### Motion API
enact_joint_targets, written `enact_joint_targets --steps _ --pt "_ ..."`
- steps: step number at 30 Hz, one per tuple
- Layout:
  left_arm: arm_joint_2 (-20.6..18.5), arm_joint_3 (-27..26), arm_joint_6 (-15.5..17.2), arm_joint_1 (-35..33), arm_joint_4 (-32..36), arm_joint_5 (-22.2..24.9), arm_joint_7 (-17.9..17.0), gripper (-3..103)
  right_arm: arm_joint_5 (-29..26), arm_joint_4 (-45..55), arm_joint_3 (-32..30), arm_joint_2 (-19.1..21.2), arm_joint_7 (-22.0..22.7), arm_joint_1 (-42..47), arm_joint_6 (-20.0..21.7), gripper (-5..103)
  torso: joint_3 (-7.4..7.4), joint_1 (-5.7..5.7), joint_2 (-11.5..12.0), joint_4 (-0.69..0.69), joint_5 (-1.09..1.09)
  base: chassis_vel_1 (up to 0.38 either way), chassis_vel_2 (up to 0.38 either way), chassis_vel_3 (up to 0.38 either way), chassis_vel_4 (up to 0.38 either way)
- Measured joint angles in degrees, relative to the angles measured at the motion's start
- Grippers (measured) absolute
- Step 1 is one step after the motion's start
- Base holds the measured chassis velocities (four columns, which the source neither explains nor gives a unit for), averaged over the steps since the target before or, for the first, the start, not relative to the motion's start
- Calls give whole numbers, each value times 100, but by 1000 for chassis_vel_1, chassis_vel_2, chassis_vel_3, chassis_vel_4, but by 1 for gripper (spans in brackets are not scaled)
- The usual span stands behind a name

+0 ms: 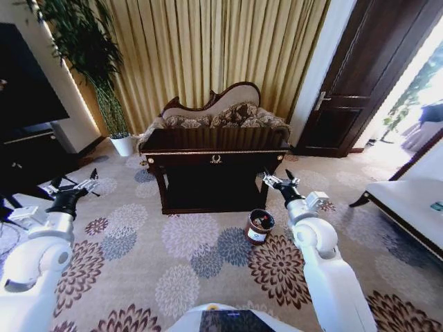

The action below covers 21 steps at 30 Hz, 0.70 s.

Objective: Move to the front of the table and place the trash on the table into the trash bin.

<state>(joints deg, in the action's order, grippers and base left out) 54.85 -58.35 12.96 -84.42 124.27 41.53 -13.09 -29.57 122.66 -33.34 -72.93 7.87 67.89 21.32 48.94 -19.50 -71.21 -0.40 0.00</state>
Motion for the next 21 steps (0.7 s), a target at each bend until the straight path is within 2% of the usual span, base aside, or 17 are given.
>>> enact_joint_targets --steps 12,21 --pt "8 -15 0 -26 51 2 0 100 83 2 0 -13 -3 12 -99 100 0 1 0 0 0 149 -139 -139 141" --pt "36 -87 -7 -126 101 4 -2 100 136 -24 47 -86 -5 60 -287 100 1 -2 1 1 -1 22 -34 -23 34"
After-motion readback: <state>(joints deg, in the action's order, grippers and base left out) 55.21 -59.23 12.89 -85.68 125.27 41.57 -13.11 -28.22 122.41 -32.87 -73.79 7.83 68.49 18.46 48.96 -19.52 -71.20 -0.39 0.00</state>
